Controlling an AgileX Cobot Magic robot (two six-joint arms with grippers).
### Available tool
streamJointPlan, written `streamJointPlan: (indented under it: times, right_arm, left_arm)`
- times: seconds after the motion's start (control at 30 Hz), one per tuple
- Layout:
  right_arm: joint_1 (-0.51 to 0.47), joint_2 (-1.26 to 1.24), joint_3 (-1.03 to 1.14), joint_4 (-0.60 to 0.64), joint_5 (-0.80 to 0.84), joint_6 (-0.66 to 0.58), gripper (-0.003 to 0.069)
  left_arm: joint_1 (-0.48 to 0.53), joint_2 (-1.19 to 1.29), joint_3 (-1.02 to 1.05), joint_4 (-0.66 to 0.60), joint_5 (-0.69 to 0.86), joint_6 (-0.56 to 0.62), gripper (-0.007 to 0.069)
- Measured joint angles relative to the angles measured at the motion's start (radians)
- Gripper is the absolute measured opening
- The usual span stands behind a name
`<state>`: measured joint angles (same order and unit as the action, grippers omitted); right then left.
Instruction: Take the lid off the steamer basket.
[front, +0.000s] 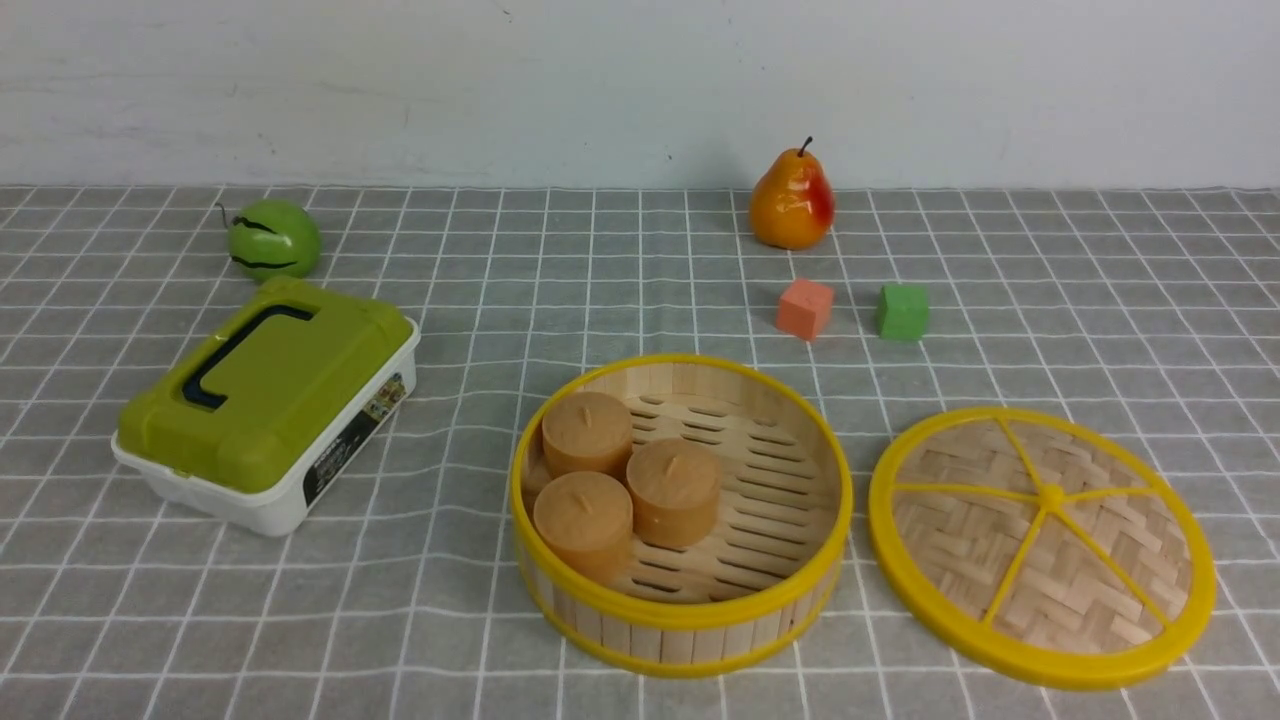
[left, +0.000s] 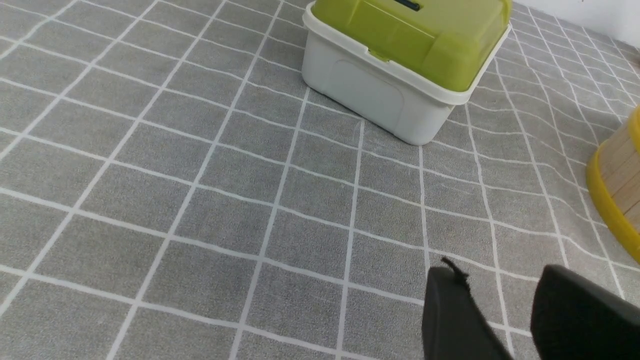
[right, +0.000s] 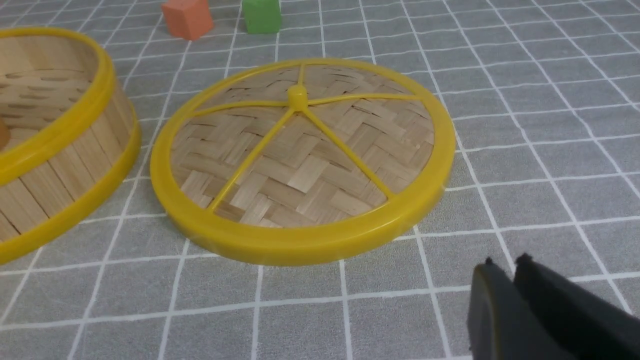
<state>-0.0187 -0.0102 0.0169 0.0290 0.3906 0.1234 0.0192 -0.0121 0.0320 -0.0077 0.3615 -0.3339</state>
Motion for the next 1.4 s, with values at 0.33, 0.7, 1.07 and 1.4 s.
streamJointPlan:
  times: [0.33, 0.7, 1.07, 1.4]
  right_arm:
    - [0.0, 0.0, 0.0, 0.0, 0.0, 0.0, 0.0046]
    - [0.0, 0.0, 0.0, 0.0, 0.0, 0.0, 0.0065]
    - [0.0, 0.0, 0.0, 0.0, 0.0, 0.0, 0.008]
    - [0.0, 0.0, 0.0, 0.0, 0.0, 0.0, 0.0095]
  left_arm:
    - [0.0, 0.0, 0.0, 0.0, 0.0, 0.0, 0.0239]
    - [0.0, 0.0, 0.0, 0.0, 0.0, 0.0, 0.0239]
    - [0.0, 0.0, 0.0, 0.0, 0.0, 0.0, 0.0239]
    - [0.0, 0.0, 0.0, 0.0, 0.0, 0.0, 0.0239]
